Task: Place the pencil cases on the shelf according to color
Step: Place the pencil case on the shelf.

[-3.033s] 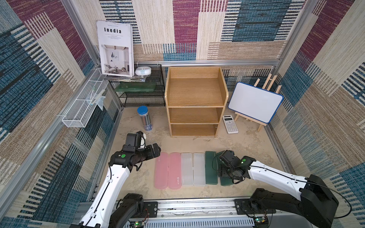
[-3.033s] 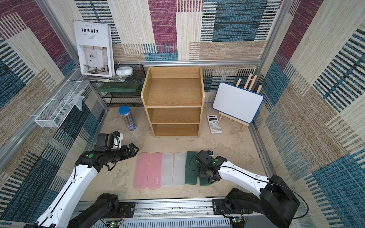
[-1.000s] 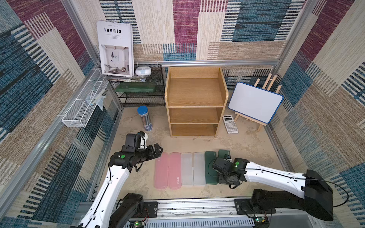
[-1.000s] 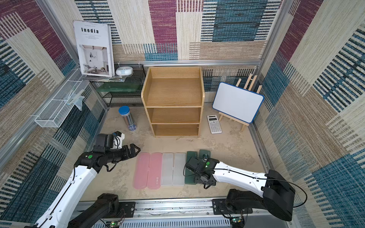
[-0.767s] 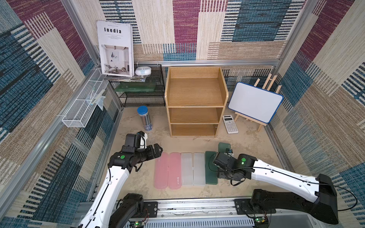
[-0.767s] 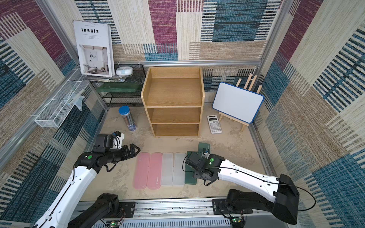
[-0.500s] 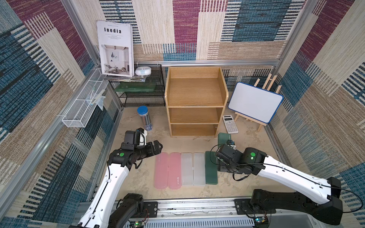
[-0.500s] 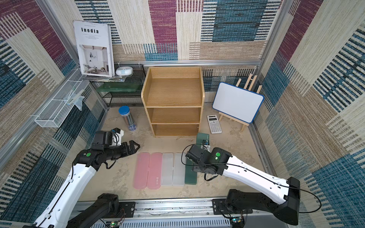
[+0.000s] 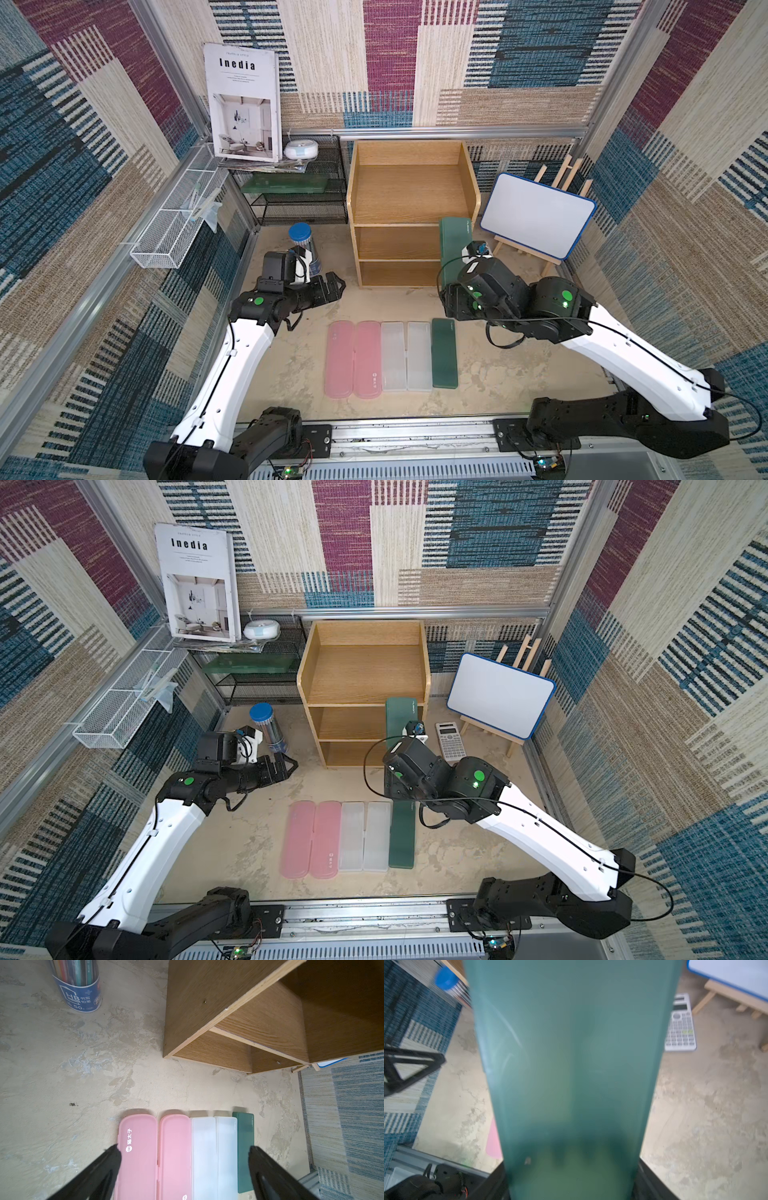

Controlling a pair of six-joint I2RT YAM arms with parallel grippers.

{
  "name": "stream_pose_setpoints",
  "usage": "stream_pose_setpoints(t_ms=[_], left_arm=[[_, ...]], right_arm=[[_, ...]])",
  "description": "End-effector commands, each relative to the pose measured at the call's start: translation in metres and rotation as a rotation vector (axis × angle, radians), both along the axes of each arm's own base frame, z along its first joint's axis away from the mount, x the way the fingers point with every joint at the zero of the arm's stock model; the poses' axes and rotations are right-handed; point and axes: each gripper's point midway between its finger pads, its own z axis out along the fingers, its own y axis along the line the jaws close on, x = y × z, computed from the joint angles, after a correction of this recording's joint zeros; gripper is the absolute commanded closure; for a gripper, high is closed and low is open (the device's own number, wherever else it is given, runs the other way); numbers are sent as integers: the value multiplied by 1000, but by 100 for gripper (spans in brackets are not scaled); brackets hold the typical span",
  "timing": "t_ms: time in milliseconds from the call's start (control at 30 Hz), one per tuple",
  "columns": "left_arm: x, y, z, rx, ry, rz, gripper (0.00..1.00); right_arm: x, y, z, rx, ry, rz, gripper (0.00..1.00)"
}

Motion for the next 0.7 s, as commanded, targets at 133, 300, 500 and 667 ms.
stream_pose_setpoints(t_ms=[133,300,500,667], left_arm=[[11,-3,-17,-23,4,7,0],[12,-6,-22,-34,25,-6,0],[8,-5,-21,-21,26,-17,0],[5,-7,-21,-25,30,-27,0]], right_arm=[[59,6,84,-39,-250,1,90],[123,7,96,-61,-241,6,90],[186,4,77,-66,-163,11,90],[213,1,51,-65,-116,5,88]])
